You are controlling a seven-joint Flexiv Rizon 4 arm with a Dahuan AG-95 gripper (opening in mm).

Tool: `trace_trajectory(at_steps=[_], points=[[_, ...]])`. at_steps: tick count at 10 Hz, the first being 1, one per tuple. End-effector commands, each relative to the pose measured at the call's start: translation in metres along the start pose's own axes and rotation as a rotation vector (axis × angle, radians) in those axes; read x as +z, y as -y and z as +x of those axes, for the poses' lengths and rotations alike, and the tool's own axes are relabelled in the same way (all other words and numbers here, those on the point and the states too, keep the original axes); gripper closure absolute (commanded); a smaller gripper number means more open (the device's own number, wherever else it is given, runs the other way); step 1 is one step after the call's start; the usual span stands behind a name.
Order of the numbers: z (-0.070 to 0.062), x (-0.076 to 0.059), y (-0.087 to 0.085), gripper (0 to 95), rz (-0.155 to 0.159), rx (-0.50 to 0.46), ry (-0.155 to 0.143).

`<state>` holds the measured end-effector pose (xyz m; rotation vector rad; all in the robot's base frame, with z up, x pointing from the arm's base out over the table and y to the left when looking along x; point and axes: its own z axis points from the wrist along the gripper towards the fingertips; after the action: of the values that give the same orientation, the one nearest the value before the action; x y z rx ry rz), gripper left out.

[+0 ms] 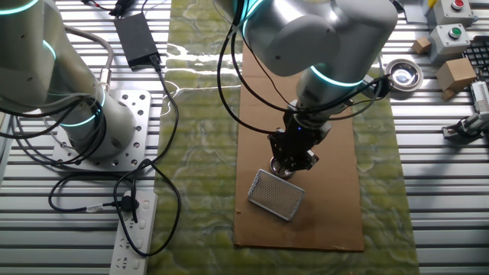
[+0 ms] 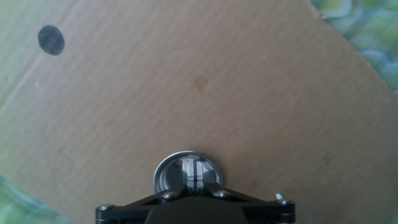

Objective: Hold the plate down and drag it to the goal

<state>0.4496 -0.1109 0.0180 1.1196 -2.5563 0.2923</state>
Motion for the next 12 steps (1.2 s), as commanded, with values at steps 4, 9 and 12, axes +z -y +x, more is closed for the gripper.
trace_trajectory(at_steps=[4, 9, 12], points=[[0.001, 0.001, 0.001, 95.0, 0.007, -0.011, -0.003], [0.01, 0.006, 0.004, 95.0, 0.011, -0.03, -0.004], [0.012, 0.007, 0.004, 95.0, 0.012, -0.036, -0.006]])
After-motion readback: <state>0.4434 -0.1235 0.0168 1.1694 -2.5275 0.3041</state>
